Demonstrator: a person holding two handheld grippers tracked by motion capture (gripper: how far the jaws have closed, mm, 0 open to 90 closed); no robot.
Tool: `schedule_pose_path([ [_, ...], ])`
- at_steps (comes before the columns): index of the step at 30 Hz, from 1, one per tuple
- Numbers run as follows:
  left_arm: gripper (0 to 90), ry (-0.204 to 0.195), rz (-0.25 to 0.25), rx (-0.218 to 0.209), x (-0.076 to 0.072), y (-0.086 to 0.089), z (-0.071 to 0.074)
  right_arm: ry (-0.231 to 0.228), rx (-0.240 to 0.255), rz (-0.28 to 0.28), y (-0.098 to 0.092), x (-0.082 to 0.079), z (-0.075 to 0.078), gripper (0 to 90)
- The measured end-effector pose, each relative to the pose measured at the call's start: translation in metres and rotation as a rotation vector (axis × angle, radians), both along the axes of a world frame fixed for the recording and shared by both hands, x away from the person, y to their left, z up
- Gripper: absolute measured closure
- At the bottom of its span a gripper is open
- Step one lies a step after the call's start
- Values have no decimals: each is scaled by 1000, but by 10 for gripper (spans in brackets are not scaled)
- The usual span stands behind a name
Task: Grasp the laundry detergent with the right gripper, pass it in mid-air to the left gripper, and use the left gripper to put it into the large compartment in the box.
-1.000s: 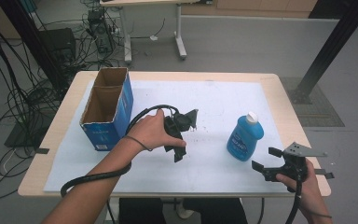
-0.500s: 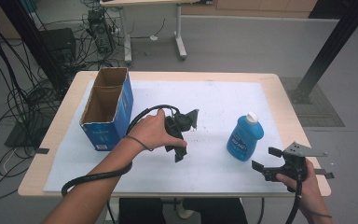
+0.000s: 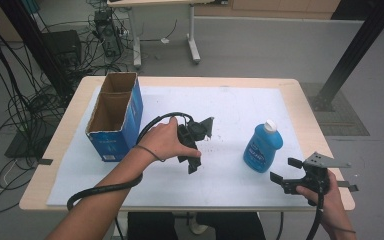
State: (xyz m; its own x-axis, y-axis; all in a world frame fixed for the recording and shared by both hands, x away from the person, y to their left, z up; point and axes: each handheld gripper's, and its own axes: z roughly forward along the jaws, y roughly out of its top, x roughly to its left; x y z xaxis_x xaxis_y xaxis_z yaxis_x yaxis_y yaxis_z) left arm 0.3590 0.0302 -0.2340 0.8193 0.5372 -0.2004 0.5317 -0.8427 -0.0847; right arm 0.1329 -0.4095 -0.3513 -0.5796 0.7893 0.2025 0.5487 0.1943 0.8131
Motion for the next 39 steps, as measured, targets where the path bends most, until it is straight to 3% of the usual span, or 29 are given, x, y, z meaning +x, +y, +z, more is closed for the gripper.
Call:
schedule_pose_path([
  [39, 89, -1, 0, -6, 1, 3, -1, 1, 7, 4, 1, 1, -1, 49],
])
